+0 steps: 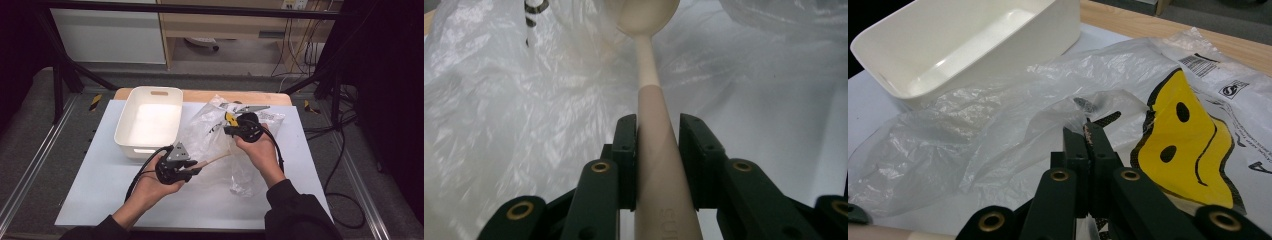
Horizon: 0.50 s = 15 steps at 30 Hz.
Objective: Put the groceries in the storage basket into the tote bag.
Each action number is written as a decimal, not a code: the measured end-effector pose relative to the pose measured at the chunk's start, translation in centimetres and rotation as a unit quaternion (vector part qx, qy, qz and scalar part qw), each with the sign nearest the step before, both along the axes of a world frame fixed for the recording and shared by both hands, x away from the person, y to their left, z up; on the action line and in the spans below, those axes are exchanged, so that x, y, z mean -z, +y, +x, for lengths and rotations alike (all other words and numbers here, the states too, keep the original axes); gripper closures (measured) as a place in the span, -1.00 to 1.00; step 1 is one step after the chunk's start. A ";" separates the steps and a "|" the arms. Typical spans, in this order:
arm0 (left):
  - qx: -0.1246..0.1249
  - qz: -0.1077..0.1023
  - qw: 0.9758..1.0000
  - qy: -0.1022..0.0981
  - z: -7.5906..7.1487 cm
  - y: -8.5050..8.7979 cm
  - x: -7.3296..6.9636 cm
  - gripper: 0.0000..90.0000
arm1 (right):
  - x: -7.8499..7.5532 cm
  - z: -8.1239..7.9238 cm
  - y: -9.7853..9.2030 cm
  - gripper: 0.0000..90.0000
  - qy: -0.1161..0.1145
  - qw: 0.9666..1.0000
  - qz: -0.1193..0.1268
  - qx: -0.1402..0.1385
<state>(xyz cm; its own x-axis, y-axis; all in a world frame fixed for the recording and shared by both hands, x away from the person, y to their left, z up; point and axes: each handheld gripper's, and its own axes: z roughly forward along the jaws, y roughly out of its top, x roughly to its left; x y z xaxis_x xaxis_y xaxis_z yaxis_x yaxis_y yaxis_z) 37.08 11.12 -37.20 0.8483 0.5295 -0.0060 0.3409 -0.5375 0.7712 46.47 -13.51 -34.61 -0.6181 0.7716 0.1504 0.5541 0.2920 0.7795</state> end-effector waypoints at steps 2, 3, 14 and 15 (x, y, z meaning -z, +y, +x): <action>0.001 -0.001 1.000 0.001 0.3 -0.5 0.1 0.55 | 0.1 -0.1 0.1 1.00 0.000 1.000 0.001 -0.002; 0.002 0.000 1.000 0.002 0.4 -0.8 0.2 0.55 | 0.2 -0.2 0.1 1.00 0.001 1.000 0.000 -0.002; -0.001 -0.005 1.000 0.002 1.4 -3.3 1.0 0.55 | 0.2 -0.6 0.2 1.00 -0.002 1.000 0.006 -0.009; -0.004 -0.005 1.000 0.002 1.5 -3.5 1.2 0.55 | 0.2 -0.6 0.2 1.00 -0.002 1.000 0.006 -0.010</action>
